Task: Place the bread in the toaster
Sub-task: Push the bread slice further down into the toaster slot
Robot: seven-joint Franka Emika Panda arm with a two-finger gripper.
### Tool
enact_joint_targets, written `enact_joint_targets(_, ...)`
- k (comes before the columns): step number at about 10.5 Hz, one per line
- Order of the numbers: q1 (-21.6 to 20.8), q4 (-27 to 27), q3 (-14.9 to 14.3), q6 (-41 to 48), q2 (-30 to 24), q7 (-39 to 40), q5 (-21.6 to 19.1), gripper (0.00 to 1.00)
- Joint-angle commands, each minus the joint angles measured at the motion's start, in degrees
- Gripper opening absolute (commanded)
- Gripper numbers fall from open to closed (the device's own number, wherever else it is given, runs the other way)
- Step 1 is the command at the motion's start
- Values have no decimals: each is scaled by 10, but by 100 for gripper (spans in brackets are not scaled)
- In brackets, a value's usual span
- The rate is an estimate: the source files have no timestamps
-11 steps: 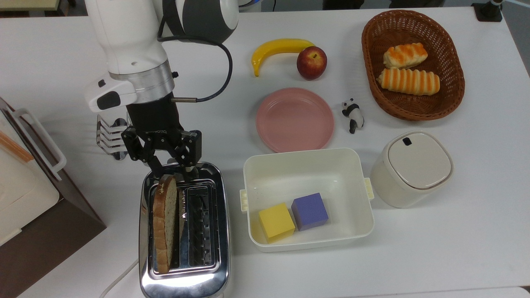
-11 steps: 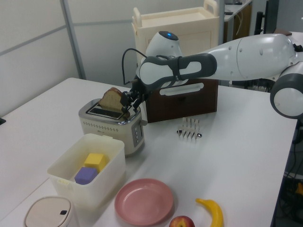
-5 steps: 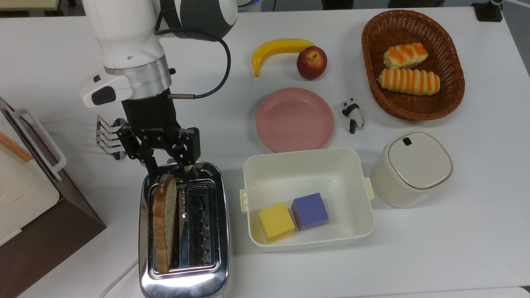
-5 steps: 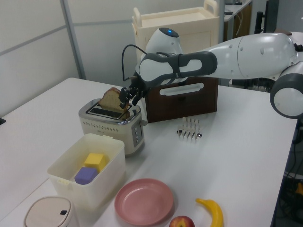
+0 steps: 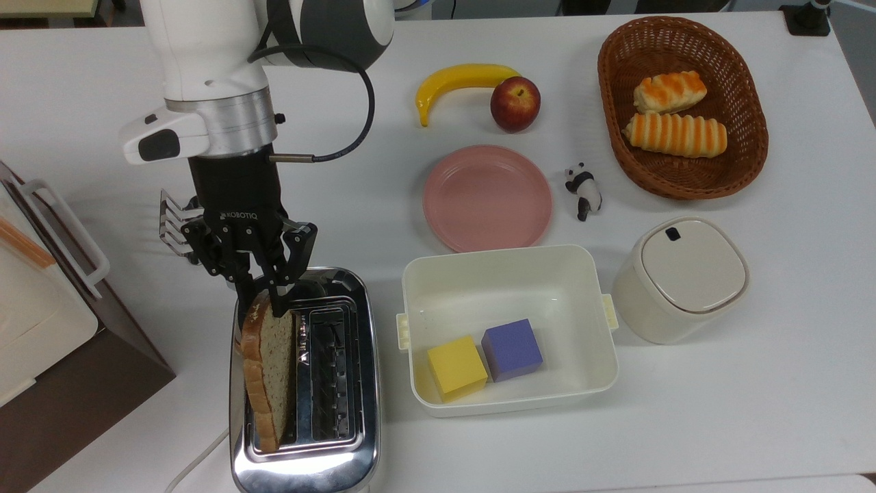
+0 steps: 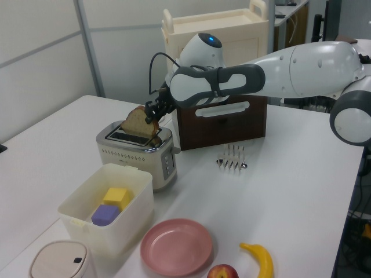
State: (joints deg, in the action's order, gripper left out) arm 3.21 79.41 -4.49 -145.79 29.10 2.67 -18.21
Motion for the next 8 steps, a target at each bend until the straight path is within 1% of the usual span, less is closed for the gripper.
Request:
enact_joint_targets(1,-4,14,-2,-9,-11,15,-1,37)
enact_joint_targets(2,-6,19,-3,-8,-11,15,-1,44)
enact_joint_targets(3,-7,27,-3,-4,-11,15,9,43)
enact_joint_targets(4,-7,29,-2,-4,-11,15,24,32)
enact_joint_targets(5,-7,28,-2,0,-18,14,25,12)
enact_joint_targets(6,-4,25,-2,21,-26,13,25,0)
enact_joint_targets(8,-3,23,-2,71,-44,14,25,0)
